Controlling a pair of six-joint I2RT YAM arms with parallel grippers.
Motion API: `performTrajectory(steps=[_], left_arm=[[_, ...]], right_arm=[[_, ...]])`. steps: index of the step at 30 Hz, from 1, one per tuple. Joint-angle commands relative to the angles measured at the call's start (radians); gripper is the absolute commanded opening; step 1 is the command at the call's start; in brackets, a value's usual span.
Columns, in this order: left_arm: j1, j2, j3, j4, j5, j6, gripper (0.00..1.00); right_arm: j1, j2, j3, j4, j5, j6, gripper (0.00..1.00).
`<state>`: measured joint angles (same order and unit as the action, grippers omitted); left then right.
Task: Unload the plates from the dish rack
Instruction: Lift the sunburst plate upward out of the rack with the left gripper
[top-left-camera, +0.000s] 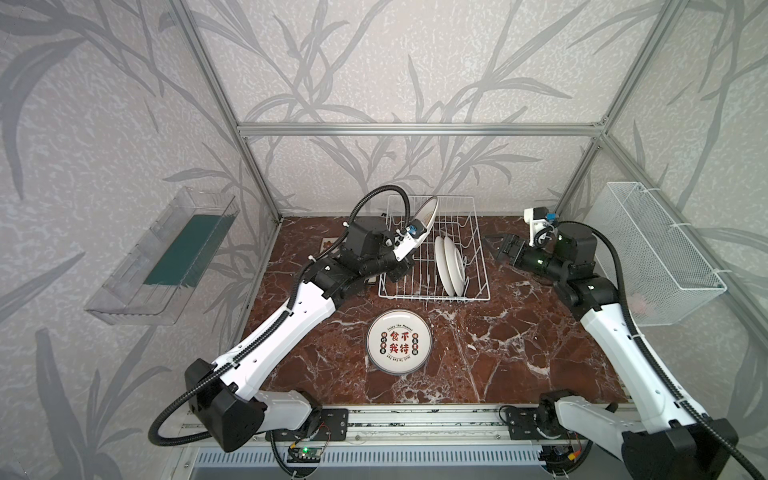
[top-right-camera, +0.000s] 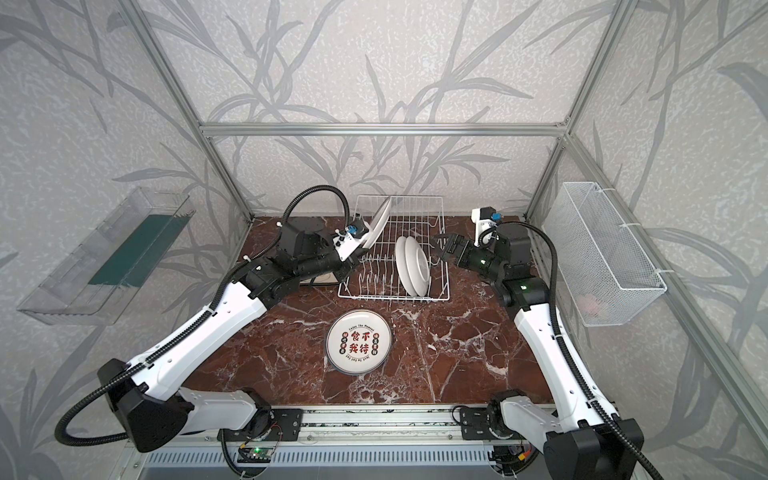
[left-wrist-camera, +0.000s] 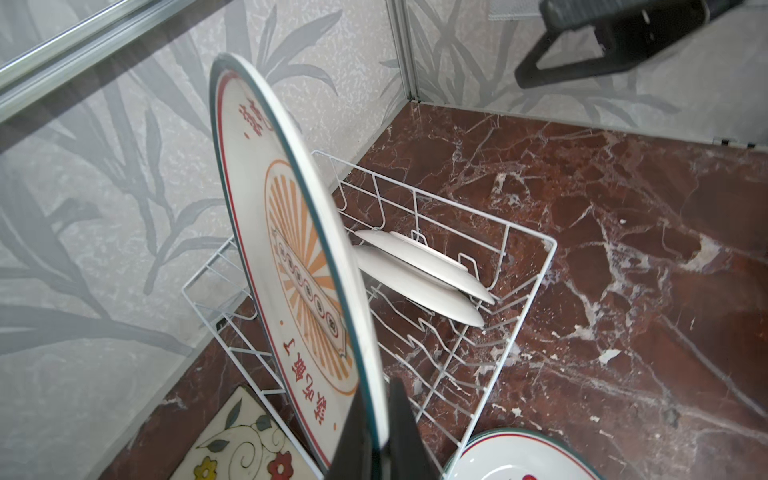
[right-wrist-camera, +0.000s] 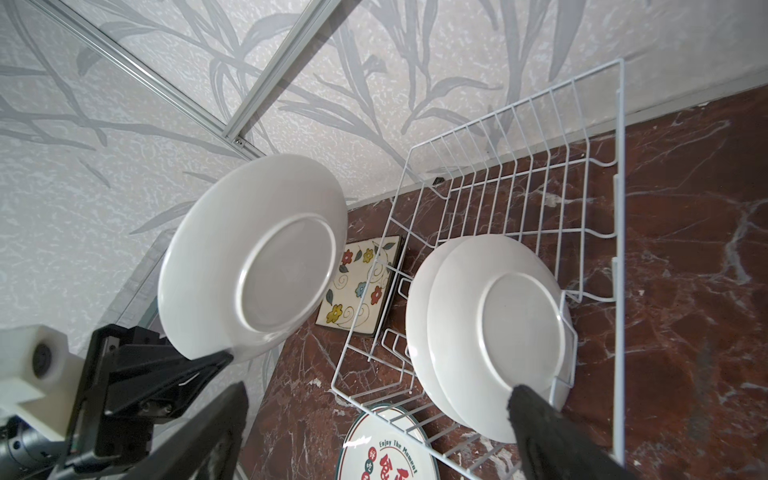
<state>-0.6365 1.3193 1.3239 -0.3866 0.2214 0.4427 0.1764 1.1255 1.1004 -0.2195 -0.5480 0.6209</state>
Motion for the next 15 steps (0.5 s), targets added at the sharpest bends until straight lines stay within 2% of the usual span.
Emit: performTrajectory(steps=[1, 10, 15], left_arm=[[-0.019, -0.045, -0.023, 0.110, -0.032, 0.215, 0.00], [-0.103, -0.031, -0.117, 0.166, -0.163, 0.518, 0.00], [-0.142, -0.021, -0.152, 0.208, -0.212, 0.612, 0.00]], right_arm=[[0.033, 0.033, 0.057, 0.043, -0.021, 0.042, 0.96], [0.107, 0.123, 0.120, 0.036, 0.029, 0.051, 0.94], [0.136, 0.173, 0.150, 0.007, 0.073, 0.054, 0.90]])
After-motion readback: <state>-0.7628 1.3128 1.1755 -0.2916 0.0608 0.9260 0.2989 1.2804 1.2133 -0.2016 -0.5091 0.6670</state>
